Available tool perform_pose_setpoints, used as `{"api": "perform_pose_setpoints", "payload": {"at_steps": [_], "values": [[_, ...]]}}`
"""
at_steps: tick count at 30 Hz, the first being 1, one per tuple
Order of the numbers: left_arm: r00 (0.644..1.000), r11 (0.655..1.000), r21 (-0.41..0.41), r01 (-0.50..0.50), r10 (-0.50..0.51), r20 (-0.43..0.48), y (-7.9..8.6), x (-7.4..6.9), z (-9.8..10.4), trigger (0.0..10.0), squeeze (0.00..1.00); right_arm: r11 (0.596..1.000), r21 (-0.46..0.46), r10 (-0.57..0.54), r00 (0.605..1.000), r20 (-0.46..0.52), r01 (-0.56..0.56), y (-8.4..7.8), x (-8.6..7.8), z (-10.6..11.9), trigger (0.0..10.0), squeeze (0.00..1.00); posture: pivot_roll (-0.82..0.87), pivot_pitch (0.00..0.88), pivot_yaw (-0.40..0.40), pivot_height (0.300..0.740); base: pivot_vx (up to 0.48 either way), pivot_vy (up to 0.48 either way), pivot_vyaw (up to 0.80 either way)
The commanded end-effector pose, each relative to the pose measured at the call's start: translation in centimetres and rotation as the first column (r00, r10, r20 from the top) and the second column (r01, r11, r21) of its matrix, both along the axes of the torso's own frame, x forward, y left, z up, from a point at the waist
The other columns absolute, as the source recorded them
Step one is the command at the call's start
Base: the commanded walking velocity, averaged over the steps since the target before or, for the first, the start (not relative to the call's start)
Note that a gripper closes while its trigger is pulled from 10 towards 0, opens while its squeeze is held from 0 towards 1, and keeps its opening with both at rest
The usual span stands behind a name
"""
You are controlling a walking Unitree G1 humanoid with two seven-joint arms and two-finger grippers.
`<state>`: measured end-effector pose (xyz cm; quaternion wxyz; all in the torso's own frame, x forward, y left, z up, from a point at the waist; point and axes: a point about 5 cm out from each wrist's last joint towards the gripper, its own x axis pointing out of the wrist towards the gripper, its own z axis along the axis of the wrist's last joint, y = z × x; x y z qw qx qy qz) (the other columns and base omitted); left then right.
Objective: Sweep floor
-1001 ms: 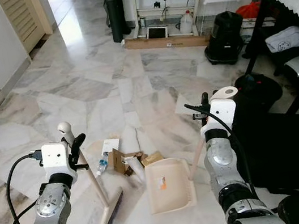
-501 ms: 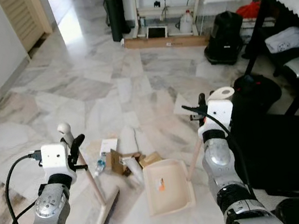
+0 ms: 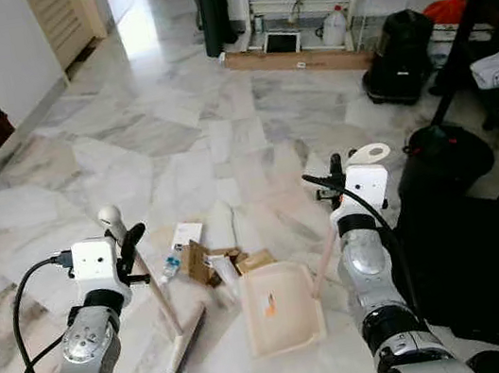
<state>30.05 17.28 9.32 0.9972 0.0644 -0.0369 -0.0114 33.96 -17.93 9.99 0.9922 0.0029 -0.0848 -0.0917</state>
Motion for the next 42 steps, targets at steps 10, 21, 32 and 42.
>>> {"api": "perform_pose_setpoints", "payload": {"at_steps": [10, 21, 32, 42], "values": [[0.999, 1.000, 0.017, 0.004, -0.005, 0.052, -0.06, 0.21, 1.08, 10.0, 0.00, 1.000, 0.000, -0.002, 0.999, 0.050, 0.002, -0.13, 0.35, 1.14, 10.0, 0.00, 0.02, 0.029, -0.060, 0.740, 0.000, -0.207, 0.00], [0.999, 1.000, 0.009, 0.000, 0.000, 0.053, -0.10, 0.26, 1.08, 10.0, 0.00, 1.000, -0.002, -0.001, 0.999, 0.047, 0.001, -0.16, 0.38, 1.14, 10.0, 0.00, 0.01, 0.025, -0.063, 0.740, 0.000, -0.045, 0.00], [0.998, 1.000, 0.017, -0.003, 0.002, 0.055, -0.17, 0.25, 1.08, 10.0, 0.00, 1.000, -0.004, 0.002, 0.999, 0.047, -0.002, -0.19, 0.39, 1.17, 10.0, 0.00, 0.01, 0.030, -0.068, 0.740, 0.000, -0.142, 0.00], [0.998, 1.000, 0.004, -0.008, 0.008, 0.057, -0.12, 0.18, 1.06, 10.0, 0.00, 1.000, -0.004, 0.004, 0.999, 0.047, -0.003, -0.19, 0.36, 1.14, 10.0, 0.00, 0.01, 0.035, -0.070, 0.740, 0.000, -0.081, 0.00]]}}
